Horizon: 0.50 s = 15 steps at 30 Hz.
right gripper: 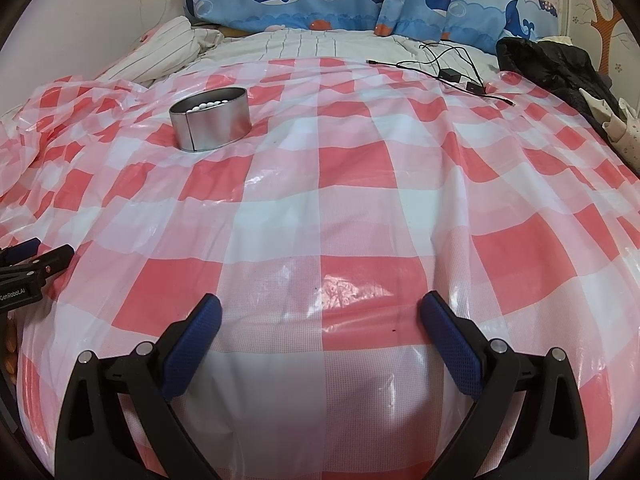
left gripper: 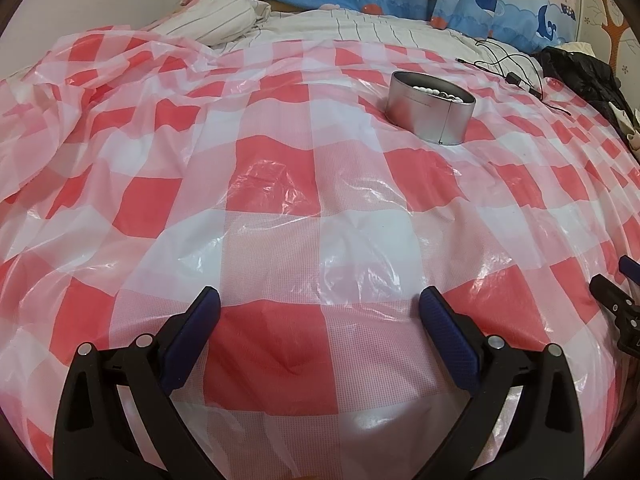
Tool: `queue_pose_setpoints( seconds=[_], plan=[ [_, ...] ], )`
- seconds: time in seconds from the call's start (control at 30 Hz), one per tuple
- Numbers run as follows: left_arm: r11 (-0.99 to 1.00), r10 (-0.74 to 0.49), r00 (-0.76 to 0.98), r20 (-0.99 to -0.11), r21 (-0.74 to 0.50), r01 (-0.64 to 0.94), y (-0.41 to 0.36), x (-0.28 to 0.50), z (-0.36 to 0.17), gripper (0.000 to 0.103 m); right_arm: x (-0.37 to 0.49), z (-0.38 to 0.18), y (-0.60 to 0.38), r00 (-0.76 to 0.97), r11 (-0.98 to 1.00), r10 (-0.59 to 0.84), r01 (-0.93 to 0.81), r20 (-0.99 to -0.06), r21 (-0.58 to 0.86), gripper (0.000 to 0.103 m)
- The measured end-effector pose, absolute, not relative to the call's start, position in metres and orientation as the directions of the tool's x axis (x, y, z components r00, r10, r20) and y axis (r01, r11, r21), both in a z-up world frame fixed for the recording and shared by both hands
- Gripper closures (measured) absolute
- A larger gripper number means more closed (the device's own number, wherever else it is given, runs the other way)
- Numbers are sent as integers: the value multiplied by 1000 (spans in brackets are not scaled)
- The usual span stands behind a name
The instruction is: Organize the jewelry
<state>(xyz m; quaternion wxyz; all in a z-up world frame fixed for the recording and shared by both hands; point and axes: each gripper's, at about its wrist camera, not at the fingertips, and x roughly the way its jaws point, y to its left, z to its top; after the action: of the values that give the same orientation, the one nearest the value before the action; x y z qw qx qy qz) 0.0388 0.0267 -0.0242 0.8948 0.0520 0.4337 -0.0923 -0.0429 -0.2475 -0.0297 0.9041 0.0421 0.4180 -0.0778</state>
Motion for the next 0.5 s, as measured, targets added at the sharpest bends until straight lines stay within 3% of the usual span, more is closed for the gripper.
queue_pose_setpoints(
  seconds=[0.37,0.5],
  plan=[
    [972,-110,631,-768,50,230,20,36,-23,8,-44,-32,-249,637,983,-98,181,-764,25,7],
    [977,-141,608,-781,-10,215,26,40,-25,7,-44,-32,-249,637,983,-101,183,-764,22,7]
  ],
)
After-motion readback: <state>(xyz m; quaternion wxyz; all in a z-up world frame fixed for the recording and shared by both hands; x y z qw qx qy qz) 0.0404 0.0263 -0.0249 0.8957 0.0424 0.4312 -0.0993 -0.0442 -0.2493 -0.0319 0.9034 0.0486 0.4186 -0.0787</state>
